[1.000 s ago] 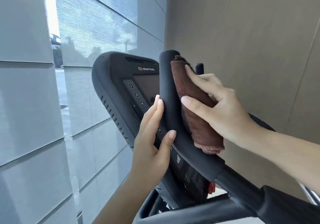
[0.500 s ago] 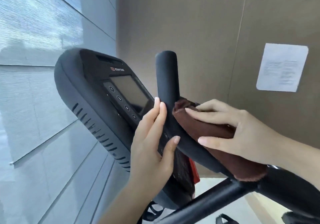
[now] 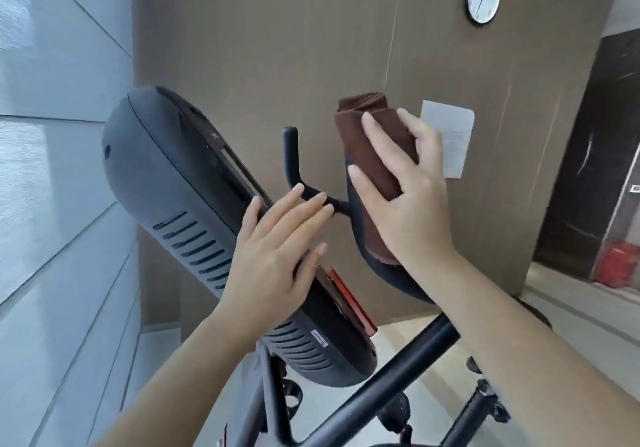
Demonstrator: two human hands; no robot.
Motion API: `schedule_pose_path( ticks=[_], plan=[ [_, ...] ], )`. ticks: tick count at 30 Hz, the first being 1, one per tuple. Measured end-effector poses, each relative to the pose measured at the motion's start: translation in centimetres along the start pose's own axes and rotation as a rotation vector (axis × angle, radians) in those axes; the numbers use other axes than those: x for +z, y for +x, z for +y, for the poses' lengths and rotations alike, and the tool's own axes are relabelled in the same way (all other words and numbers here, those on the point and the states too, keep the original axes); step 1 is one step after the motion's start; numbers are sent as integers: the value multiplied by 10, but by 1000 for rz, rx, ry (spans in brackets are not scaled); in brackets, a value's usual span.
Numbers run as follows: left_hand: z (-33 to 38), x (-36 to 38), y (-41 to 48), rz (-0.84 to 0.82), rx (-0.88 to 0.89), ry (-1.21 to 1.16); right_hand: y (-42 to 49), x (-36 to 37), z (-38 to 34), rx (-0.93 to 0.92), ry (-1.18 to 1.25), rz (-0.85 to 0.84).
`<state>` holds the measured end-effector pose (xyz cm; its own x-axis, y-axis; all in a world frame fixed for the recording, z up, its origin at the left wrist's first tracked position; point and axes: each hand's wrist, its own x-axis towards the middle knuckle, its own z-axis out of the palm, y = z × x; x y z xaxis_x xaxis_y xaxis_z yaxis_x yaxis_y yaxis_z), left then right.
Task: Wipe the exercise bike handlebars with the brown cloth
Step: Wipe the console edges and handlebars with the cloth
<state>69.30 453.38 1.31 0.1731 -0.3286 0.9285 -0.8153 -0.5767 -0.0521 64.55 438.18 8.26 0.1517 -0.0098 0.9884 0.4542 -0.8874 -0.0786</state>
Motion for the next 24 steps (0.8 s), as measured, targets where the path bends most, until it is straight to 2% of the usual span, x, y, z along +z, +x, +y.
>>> schedule_pose_path(
  ticks=[5,10,14,16,20,24],
  plan=[
    [-22,-3,-3,77,91,140,-31,6,0,-2,-127,57],
    [-35,-2,-6,193,129,227,-73,-1,-3,-96,-385,-5],
    [-42,-4,-11,191,173,246,-57,-2,-13,-87,-319,44],
    [-44,-4,-12,194,196,255,-35,6,-20,-105,-360,88],
    [-49,-4,-11,208,238,276,-2,28,-29,-139,-601,-7],
    [-54,-3,-11,201,296,306,-20,24,-21,-159,-650,-40]
  ],
)
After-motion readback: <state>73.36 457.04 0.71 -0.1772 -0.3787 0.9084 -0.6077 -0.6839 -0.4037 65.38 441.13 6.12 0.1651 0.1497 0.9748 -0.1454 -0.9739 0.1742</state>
